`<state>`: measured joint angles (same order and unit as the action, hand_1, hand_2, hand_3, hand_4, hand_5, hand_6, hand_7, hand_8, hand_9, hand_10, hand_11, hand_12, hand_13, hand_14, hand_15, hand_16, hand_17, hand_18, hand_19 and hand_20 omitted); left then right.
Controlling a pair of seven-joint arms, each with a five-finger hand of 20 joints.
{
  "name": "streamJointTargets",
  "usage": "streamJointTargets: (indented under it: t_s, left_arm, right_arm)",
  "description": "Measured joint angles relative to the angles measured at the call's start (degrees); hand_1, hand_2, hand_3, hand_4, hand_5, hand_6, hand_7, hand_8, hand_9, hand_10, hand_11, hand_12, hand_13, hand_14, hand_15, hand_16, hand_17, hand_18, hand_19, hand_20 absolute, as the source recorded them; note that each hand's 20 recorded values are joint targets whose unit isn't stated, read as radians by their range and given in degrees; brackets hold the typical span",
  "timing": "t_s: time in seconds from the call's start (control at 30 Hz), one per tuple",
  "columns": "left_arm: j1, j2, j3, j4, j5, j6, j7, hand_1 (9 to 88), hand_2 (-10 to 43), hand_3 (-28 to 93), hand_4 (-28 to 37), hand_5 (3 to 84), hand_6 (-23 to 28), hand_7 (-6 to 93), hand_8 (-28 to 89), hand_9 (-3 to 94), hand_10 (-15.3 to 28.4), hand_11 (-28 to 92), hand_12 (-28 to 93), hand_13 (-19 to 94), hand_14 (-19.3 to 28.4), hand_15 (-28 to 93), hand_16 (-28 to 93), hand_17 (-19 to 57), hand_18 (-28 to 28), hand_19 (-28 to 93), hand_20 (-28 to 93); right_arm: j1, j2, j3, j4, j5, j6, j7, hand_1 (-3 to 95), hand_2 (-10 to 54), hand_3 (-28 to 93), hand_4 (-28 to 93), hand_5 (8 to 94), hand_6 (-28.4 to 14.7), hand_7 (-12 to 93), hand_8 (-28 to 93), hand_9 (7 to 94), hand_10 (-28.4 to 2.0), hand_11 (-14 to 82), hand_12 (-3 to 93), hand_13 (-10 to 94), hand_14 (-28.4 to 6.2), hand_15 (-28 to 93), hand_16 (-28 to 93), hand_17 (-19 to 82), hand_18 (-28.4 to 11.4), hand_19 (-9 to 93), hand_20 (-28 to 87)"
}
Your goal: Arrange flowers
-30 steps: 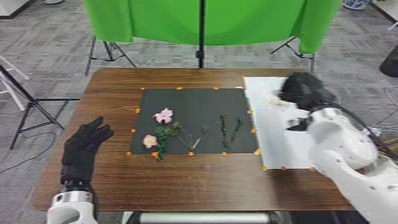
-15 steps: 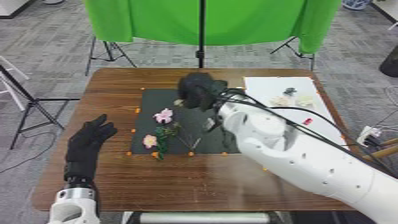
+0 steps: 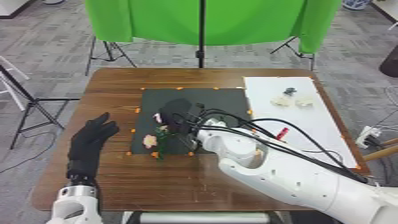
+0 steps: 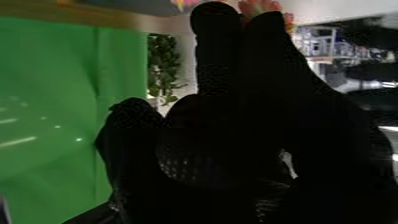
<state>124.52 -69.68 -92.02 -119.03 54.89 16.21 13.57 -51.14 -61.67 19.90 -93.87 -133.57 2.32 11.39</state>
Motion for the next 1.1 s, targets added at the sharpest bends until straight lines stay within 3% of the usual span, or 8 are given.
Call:
streamJointTargets:
  t_s: [0.47, 1.1]
  left_arm:
    - [-0.07, 0.11, 0.43, 0.04, 0.0, -0.33, -0.08, 21.2, 5.2, 69, -28.3, 46.7, 5.1, 11.9, -7, 46.5, 14.1, 23, 11, 34, 18.7, 34, -5, 0.8, 13.4, 16, 18]
    - [0.72, 0.0, 0.37, -0.11, 0.7, -0.47, 0.05, 21.4, 5.6, 69, -28.3, 46.7, 5.1, 12.0, -7, 46.6, 14.1, 23, 11, 34, 18.7, 34, -5, 0.9, 13.4, 16, 18]
  right_arm:
    - [-0.72, -1.18, 1.13, 5.24, -0.74, 3.42, 0.09, 56.9, -9.5, 62, -21, 72.6, 4.7, 26, 3, 82.8, -7.6, 6.2, 38.8, 91, 0.5, 65, 34, 68, -10.1, 93, 64]
    - [-1.34, -0.35, 1.85, 4.34, -0.03, 2.63, 0.18, 51.9, -9.5, 65, -21, 65.0, 3.7, 25, 2, 77.7, -8.4, 10.4, 35.0, 90, 0.5, 66, 34, 67, -10.1, 93, 64]
